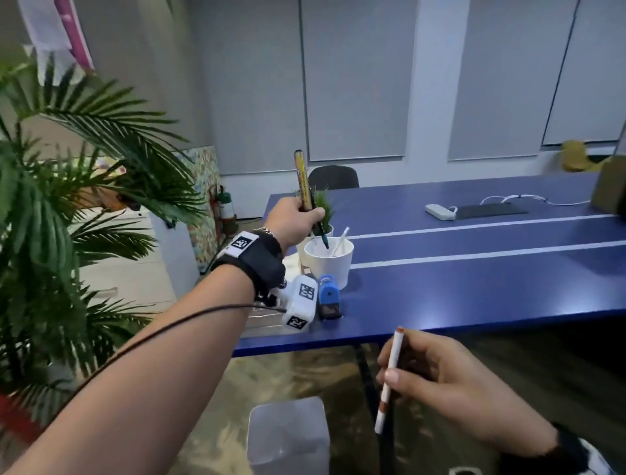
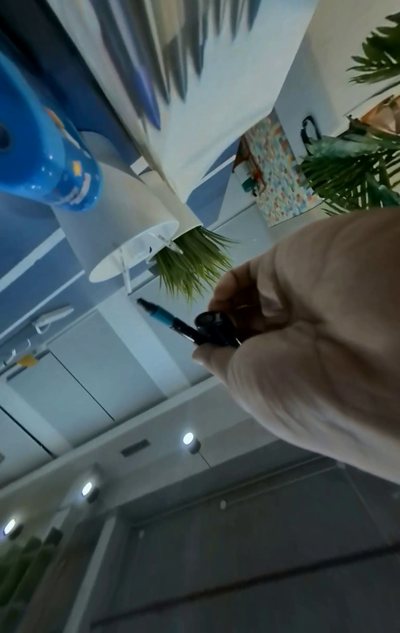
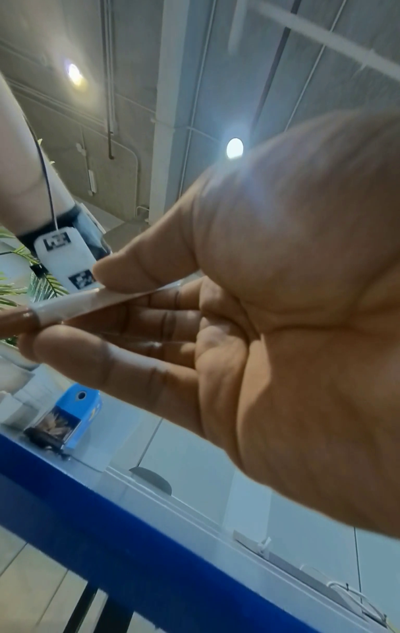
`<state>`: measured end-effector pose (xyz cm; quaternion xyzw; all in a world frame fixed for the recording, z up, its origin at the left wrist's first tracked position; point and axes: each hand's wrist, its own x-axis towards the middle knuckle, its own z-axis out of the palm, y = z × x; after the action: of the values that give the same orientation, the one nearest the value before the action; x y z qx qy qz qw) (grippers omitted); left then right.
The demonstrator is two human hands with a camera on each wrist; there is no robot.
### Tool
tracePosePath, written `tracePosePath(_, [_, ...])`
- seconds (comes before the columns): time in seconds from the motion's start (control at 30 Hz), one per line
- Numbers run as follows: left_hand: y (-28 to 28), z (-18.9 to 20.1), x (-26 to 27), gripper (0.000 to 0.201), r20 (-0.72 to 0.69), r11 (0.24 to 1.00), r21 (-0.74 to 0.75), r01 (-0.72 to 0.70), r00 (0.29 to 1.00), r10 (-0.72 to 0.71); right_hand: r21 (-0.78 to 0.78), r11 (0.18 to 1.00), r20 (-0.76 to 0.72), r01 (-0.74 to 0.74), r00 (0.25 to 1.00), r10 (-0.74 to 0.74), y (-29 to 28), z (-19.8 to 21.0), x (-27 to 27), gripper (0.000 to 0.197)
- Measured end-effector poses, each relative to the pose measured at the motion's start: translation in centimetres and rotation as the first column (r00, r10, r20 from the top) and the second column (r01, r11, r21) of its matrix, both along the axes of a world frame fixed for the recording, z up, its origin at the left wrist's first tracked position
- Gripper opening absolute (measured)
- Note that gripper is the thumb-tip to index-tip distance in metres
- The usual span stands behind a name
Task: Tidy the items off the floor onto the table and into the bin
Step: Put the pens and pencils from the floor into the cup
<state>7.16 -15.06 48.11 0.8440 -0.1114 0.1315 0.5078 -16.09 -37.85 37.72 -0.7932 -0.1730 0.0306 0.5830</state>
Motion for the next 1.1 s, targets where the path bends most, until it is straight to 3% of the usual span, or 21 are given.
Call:
tracePosePath(0.23, [-2.1,-1.8,4.4,0.018,0.028,0.919,0.313,-0.238,0.970,0.241,-0.071,0.997,-0.039,0.010,0.999,-0.012,-1.8,-1.2,-0.3,0.009])
tracePosePath(0.47, [-3.0,-2.6,6.2,0.041,0.037,0.816,0.488,-0.311,0.941,0.336,-0.049,0.999,-0.102,-0.003,0.995,-0.002,-2.8,-2.1,-0.2,0.008])
tracePosePath(0.63, [-2.5,-3.1,6.0,0.039,0.098,0.821,0.457,-0.341,0.937,0.335,-0.056,0.998,-0.118,-0.011,0.993,0.005,-2.7,-2.5,-0.2,0.010])
tracePosePath(0.93, [-2.4,-2.8,6.8,0.021,-0.031,0.872,0.367,-0.325,0.932,0.360,-0.042,0.999,-0.105,-0.030,0.994,0.025,-2.2,-2.6,-0.6,0.012])
tracePosePath(1.1, [-2.7,-3.7,7.5,0.037,0.018,0.853,0.381,-0.358,0.925,0.380,-0.045,0.999,-0.123,-0.023,0.992,0.018,-2.2,-2.9,-0.8,0.010])
